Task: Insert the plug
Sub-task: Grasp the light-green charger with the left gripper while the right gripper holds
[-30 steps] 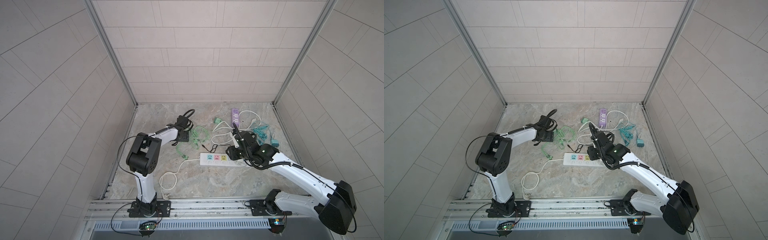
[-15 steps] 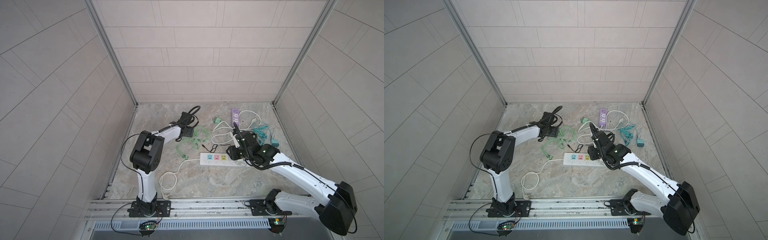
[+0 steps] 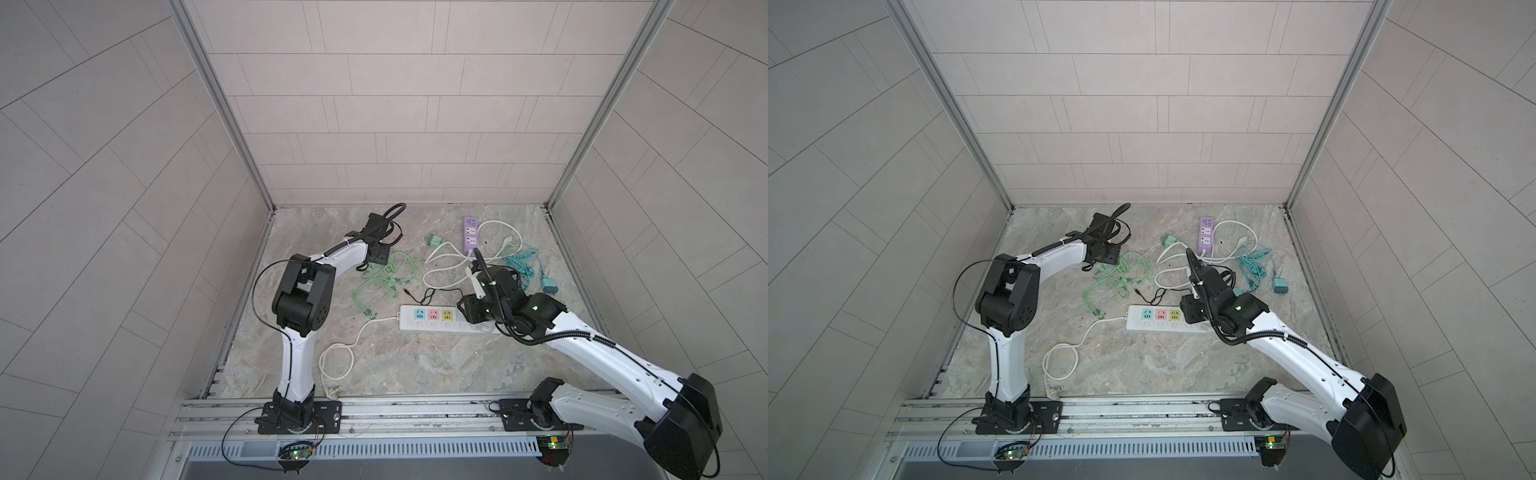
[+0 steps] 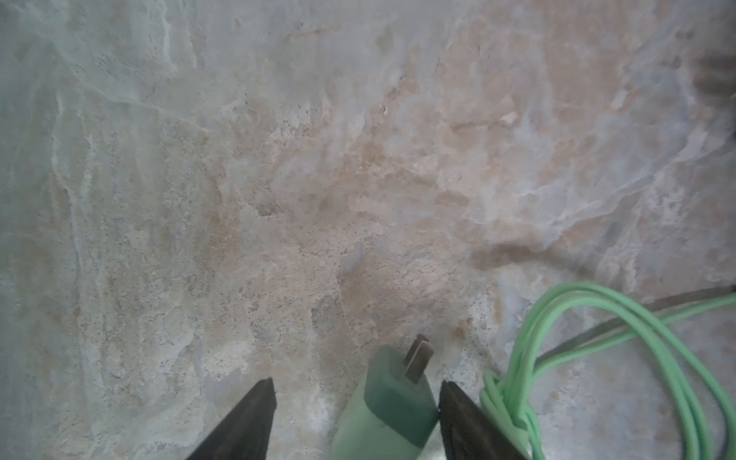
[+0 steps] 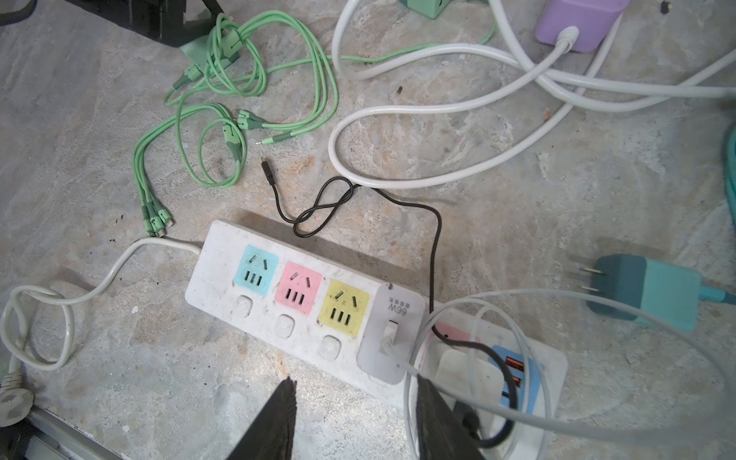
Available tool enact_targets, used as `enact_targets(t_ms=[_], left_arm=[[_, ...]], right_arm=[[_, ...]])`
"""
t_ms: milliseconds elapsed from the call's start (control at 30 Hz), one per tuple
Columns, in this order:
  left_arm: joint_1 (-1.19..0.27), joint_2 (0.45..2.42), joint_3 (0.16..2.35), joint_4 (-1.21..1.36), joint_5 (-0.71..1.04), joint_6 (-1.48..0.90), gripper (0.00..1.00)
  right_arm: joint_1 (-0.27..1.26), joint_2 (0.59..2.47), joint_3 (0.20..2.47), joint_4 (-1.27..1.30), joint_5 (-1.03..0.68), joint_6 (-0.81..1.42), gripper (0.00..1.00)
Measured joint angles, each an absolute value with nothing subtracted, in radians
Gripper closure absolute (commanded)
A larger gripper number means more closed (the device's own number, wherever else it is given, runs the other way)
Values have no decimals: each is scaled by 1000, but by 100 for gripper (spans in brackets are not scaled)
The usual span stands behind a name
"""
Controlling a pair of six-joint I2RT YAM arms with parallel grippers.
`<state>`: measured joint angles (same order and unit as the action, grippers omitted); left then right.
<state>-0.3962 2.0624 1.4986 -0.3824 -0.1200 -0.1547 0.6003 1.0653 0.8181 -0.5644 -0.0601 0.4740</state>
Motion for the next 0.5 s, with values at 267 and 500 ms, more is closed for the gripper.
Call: enact_targets(t_ms=[267, 500], left_arm=[[-402, 2081, 1506, -433, -111, -138, 39], [-403, 2127, 1570, -470, -104, -124, 51]], right_arm=[[591, 1041, 795, -565, -65, 474, 52], [588, 1034, 793, -564, -71, 474, 52]])
